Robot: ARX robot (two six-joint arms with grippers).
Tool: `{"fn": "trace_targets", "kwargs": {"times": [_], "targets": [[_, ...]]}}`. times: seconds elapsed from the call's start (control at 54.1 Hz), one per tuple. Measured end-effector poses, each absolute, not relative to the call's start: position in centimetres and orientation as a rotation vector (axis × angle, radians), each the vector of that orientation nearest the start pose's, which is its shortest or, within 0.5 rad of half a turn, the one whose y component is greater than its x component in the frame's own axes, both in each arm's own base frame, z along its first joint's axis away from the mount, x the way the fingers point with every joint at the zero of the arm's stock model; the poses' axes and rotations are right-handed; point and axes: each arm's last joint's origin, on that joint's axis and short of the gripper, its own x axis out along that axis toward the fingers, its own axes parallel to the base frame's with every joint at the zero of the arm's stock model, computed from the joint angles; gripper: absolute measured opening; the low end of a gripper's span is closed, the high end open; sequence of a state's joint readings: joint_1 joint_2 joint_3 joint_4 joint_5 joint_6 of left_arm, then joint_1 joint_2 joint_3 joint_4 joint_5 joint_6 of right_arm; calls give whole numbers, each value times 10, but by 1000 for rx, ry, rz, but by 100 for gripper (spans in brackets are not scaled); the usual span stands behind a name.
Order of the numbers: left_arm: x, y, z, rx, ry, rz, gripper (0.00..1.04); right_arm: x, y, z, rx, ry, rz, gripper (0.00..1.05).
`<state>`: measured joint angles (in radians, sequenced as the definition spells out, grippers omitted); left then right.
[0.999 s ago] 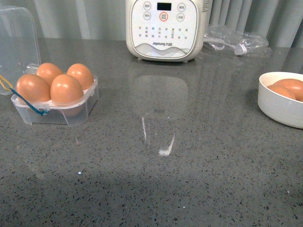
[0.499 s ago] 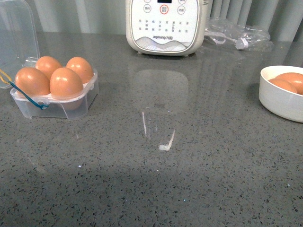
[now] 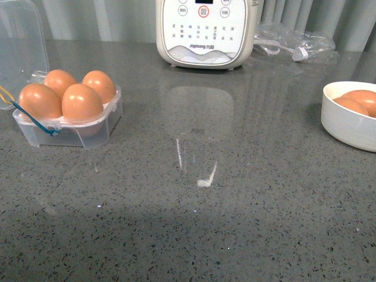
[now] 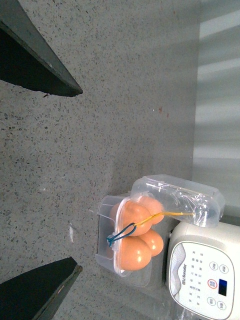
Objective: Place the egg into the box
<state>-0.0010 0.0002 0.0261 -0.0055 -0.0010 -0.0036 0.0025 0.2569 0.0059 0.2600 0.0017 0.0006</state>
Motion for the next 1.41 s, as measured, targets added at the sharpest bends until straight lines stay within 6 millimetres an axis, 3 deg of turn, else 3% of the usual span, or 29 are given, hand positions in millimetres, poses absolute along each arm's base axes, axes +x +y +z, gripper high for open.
{"fn": "trace_targets", "kwargs": {"times": [0.721,0.906,1.017,1.202,1.406], "targets": [[96,0,172,-3,-20,0,98,98,0,165,0,-2,2,3],[96,0,172,-3,-20,0,98,98,0,165,0,-2,1,41],[96,0,172,-3,-20,0,98,98,0,165,-1,-2,2,57],[96,0,172,-3,-20,0,98,98,0,165,0,-2,2,98],[96,0,172,-3,-20,0,98,98,0,165,0,-2,2,97]]}}
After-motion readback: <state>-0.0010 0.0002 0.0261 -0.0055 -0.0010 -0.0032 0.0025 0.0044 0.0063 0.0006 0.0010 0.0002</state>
